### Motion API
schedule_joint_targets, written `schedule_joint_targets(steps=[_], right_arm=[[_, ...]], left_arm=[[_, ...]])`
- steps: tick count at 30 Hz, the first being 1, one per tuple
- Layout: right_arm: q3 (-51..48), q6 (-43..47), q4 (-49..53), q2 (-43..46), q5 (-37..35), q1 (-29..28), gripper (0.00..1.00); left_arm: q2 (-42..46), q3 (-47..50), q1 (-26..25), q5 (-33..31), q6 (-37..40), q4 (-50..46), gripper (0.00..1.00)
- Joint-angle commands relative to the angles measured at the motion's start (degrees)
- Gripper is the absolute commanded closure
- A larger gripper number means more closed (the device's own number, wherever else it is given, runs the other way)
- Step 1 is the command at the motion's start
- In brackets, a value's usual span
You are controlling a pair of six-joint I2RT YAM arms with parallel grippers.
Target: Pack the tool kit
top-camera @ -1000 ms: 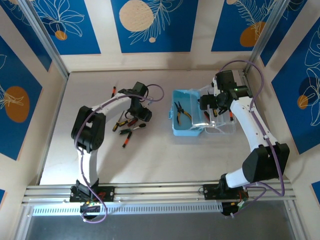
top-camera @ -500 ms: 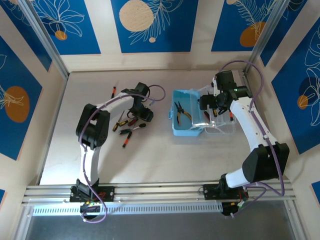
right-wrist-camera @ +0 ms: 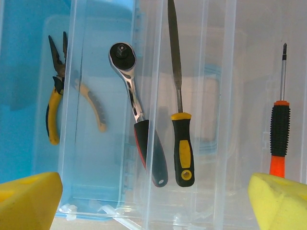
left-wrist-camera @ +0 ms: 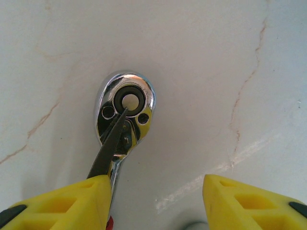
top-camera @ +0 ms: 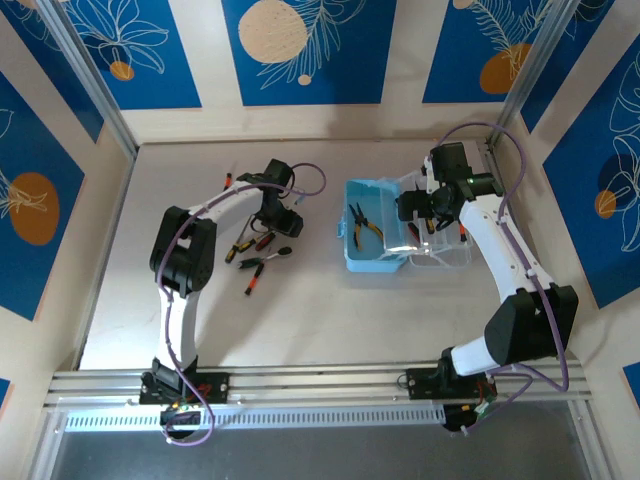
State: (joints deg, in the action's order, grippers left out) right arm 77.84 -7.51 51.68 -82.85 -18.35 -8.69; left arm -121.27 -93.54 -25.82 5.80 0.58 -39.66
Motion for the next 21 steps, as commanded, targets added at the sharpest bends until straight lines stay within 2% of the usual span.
schedule_joint_targets(steps=[1,21], right_arm=[[-0.77,0.62,-0.30,-0.27,1.43,-0.36,0.01],[-1.47,0.56,-0.26,0.11,1.68,-0.36,0.01]], left_arm=[[-1.30,-1.29,0.51,0.79,1.09,-0.07,0.47],[-3.43,-2.07,1.94,0.35,1.70,0.02,0.48]])
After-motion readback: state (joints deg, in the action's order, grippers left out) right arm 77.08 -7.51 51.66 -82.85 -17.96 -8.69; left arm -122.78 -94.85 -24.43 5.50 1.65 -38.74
